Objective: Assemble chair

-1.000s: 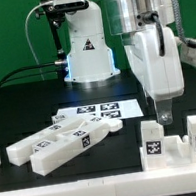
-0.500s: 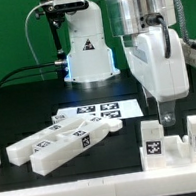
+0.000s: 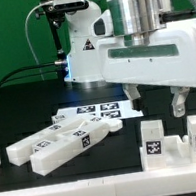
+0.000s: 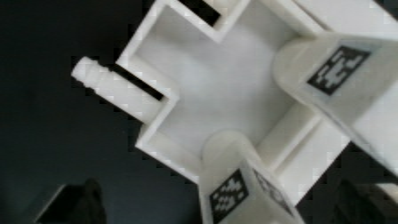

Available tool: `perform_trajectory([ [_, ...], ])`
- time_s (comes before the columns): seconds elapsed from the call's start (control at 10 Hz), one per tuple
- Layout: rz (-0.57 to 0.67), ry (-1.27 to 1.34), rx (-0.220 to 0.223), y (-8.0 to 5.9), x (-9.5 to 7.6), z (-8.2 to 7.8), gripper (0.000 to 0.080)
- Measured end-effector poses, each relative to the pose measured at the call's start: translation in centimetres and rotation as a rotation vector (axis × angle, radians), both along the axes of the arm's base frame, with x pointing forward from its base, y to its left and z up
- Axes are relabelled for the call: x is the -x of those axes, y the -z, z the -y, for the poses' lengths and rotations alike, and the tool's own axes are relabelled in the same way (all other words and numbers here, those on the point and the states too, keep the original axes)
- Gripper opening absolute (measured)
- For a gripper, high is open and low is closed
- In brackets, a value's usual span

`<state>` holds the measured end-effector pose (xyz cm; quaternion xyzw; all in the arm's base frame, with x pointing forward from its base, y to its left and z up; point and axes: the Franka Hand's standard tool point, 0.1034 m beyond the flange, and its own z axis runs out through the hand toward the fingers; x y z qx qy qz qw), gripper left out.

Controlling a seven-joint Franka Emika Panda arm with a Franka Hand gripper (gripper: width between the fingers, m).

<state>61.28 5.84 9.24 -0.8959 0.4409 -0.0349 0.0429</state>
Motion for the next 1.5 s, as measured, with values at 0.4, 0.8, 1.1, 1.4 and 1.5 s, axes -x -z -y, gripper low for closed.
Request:
perform_trajectory([
  [0.4, 0.043, -0.397, 0.055, 0.4, 0.2, 0.3, 0.0649],
  [0.8, 0.099, -0.77, 0.145, 1.5, 1.4, 0.9, 0.0649],
  [1.1, 0.107, -0.748, 0.15, 1.7, 1.3, 1.2, 0.0649],
  [1.4, 0.253, -0.725, 0.269, 3.1, 0.4, 2.4, 0.0649],
  [1.5, 0.284, -0.726, 0.293, 3.7, 0.3, 2.3, 0.0649],
])
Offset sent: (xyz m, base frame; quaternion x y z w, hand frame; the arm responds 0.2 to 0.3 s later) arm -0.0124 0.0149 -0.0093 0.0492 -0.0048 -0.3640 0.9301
